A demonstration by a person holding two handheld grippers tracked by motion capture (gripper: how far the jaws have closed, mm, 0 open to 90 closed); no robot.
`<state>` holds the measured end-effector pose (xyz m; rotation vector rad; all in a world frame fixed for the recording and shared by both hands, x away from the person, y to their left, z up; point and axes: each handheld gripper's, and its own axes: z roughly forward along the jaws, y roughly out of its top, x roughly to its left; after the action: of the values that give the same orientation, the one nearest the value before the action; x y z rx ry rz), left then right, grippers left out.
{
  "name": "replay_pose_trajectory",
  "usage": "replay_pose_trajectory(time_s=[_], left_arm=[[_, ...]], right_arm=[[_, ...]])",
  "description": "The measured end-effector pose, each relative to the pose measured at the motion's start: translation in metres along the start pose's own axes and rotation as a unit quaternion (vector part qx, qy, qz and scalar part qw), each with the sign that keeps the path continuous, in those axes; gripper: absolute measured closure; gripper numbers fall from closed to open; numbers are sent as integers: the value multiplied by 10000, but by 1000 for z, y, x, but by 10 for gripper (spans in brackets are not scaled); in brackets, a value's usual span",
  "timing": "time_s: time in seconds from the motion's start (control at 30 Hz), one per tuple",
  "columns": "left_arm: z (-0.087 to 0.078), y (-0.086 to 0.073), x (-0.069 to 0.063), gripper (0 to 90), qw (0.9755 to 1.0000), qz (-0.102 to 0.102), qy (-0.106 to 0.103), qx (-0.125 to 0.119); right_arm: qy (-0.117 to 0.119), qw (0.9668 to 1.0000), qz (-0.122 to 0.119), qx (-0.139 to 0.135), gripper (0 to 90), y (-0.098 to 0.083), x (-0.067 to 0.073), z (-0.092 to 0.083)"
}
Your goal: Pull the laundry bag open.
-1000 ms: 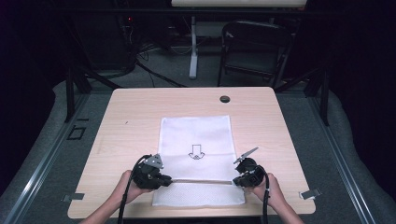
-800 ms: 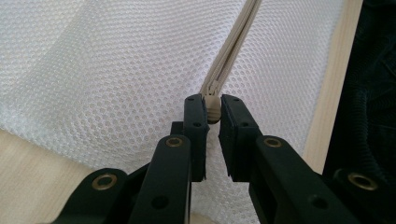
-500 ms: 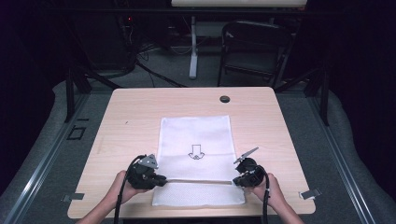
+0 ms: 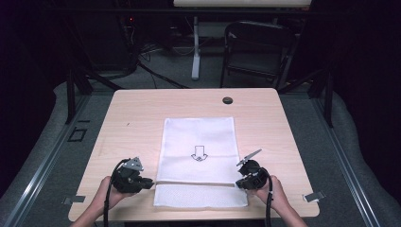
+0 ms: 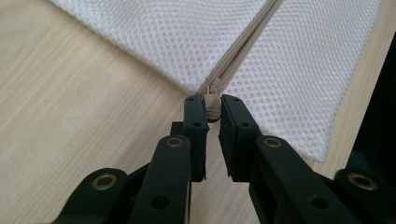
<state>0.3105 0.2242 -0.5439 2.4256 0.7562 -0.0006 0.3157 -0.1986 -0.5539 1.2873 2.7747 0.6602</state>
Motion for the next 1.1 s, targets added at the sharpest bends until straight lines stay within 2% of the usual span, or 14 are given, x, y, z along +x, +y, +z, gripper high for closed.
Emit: replay_pose_trajectory(time_s=[0.07, 0.3, 0.37, 0.4, 0.43, 0.5, 0.53, 0.6, 0.73, 0.77, 0.83, 0.93, 1.07, 1.1], left_arm=[[0, 0, 0, 812, 10000, 2, 1, 4], [4, -3, 1, 810, 9999, -95, -39, 19], [4, -3, 2, 803, 9999, -135, -102, -3], [4, -2, 2, 785, 9998, -185, -119, 0], [4, -1, 2, 720, 9996, -243, -165, -14], [3, 0, 0, 588, 9994, -317, -138, -19], [2, 1, 0, 531, 9994, -323, -133, -42], [-1, 2, 0, 443, 9992, -388, -94, -89], [-11, 5, -2, 282, 9986, -484, 137, -169], [-14, 5, -3, 264, 9978, -575, 245, -218], [-20, 5, -3, 180, 9968, -652, 368, -267], [-27, 1, -4, 147, 9951, -707, 621, -315], [-34, -6, -4, 101, 9908, -927, 902, -411], [-35, -7, -3, 92, 9905, -943, 905, -431]], right_arm=[[-56, 9999, 65, -62, 900, -1, 1, 1], [-7, 10000, -1, -51, 900, -1, -1, 0], [-2, 9997, -219, -64, 900, -2, -1, 0], [130, 9995, -266, -82, 830, -2, -3, -1], [331, 9991, -209, -187, 679, -2, -4, -2], [255, 9986, -428, -154, 634, -1, -2, -5], [216, 9982, -466, -301, 610, 0, 1, -8], [215, 9977, -518, -386, 531, 2, 3, -14], [-55, 9974, -530, -482, 306, 0, 2, -28], [-105, 9973, -520, -517, 260, -1, 2, -30], [-355, 9971, -431, -517, 144, -7, -2, -38], [-553, 9966, -284, -544, 58, -15, -10, -48], [-861, 9943, -94, -629, 0, -31, -21, -61], [-969, 9935, -106, -584, 0, -37, -24, -64]])
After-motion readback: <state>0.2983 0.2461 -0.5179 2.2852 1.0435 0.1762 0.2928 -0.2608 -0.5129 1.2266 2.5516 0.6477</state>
